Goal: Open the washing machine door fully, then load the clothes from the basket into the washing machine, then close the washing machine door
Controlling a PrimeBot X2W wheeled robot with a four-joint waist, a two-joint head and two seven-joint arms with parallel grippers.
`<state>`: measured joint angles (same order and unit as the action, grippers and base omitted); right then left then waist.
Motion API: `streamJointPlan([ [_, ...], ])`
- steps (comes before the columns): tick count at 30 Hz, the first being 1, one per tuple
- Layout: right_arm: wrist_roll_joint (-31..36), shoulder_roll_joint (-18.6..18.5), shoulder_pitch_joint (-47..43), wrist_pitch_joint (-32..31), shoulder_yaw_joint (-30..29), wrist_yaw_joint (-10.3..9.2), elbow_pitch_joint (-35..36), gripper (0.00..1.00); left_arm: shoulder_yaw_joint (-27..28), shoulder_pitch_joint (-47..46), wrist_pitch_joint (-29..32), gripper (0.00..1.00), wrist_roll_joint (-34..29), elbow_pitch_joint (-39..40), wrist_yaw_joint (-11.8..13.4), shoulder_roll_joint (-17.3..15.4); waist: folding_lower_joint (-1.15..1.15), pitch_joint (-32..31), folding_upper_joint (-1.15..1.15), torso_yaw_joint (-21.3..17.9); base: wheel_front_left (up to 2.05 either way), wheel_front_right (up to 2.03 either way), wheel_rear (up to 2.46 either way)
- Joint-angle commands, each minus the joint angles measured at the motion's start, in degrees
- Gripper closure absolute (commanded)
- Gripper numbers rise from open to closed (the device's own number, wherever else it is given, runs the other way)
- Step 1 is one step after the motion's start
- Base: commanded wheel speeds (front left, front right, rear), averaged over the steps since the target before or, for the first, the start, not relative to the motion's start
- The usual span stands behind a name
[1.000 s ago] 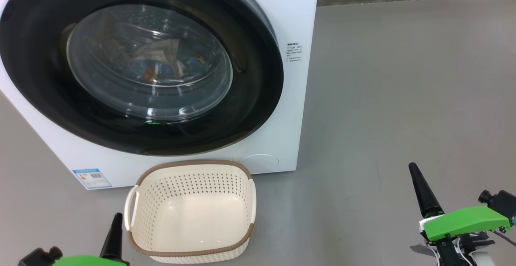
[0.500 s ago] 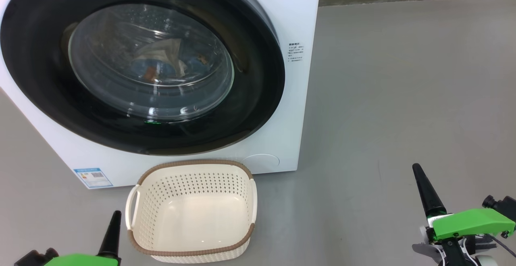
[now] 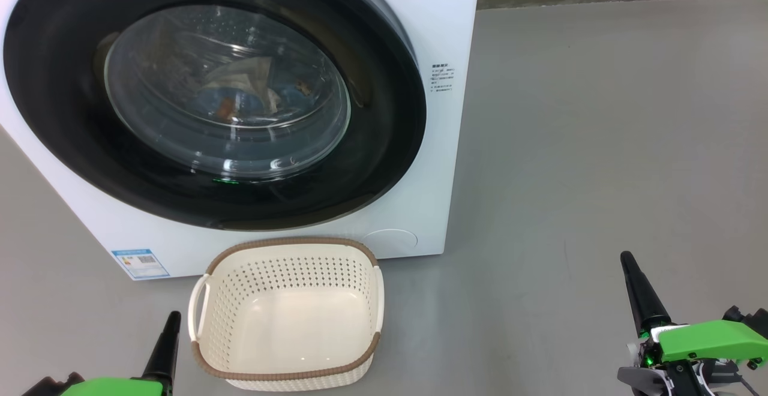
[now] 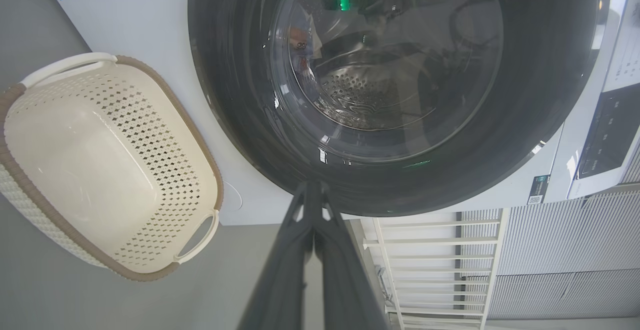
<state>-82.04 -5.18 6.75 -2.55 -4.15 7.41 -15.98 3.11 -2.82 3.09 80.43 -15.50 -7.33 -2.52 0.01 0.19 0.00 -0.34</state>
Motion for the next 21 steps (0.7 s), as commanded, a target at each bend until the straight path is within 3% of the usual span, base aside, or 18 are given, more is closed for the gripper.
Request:
streamJointPlan([
  [1,-1.15,0.12,0.26,-0.58,0.70,0.09,1.75,1.00,1.95,-2.84,0.38,1.00,1.22,1.38,-0.14,-0.62,0.00,0.00,0.00,0.02,0.00,0.00,0.00],
  [21,-10.35,2.07,-0.59,-3.71,-2.09,0.08,1.97,1.00,3.44,-3.38,3.42,1.00,11.72,1.43,-0.15,-0.36,0.00,-0.01,0.00,0.34,0.00,0.00,0.00],
])
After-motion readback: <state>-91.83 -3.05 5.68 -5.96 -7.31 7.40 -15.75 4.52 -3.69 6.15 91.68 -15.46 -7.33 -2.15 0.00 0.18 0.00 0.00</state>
